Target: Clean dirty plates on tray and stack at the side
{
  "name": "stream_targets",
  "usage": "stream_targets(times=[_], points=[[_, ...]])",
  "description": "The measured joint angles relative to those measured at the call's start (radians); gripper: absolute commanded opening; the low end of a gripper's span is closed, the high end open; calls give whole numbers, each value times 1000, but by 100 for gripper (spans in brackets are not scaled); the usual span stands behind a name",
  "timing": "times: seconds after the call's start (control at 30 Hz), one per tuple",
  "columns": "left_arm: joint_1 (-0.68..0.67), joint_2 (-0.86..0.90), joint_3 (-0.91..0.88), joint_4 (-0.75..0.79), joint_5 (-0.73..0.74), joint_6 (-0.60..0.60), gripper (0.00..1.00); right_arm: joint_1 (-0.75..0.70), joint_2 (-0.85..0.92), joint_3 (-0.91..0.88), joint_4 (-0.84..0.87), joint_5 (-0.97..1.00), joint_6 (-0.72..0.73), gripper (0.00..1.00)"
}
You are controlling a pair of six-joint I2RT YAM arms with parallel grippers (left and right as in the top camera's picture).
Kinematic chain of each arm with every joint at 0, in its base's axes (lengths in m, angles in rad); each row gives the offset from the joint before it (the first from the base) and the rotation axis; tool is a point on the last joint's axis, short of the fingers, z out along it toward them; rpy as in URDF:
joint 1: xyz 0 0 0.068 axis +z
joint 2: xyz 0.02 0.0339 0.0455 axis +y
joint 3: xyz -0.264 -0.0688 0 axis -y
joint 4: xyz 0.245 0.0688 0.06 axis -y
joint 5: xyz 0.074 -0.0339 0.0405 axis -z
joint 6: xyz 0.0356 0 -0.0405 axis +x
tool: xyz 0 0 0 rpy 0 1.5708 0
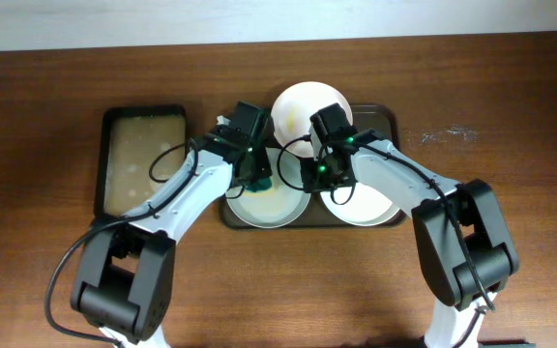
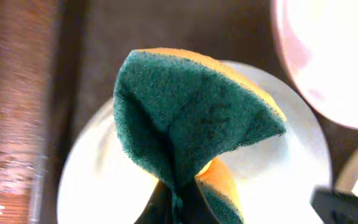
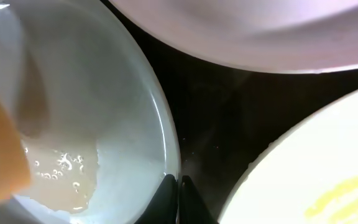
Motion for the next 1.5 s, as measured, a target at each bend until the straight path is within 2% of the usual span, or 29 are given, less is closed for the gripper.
stream_targets(times=[0.17,0.3,0.5,0.63,0.77,0.83,0.93,1.0,1.1,1.2,1.3,1.4,1.5], points=[[-4,-2,-69,50,80,0,0,0,0,0,0,1,0,4],[-3,-14,-157,114,68,0,0,0,0,0,1,4,-1,4],[-21,-46,-178,33,-219,1,0,1,0,0,4,0,0,4],[-12,-218,-178,0,-333,1,0,2,-2,0,0,11,-1,4],[10,-456,-177,-36,-365,1,0,23,-39,12,-15,37,-10,4],[55,-512,-176,-95,-373,-3,0,47,-63,55,-53,71,-17,4],[143,-514,-176,-186,-377,-51,0,125,-92,246,-243,268,-42,4],[190,-514,-176,-187,-377,-63,0,175,-94,357,-317,421,-47,4],[238,-514,-176,-194,-376,-77,0,270,-103,491,-398,695,-73,4],[279,-514,-176,-210,-367,-80,0,347,-107,560,-425,867,-118,5],[314,-514,-176,-231,-357,-80,0,401,-107,573,-467,954,-124,47],[317,-514,-176,-248,-348,-80,0,343,-107,570,-478,782,-51,61],[317,-514,-176,-253,-332,-80,0,172,-88,558,-476,546,-23,64]])
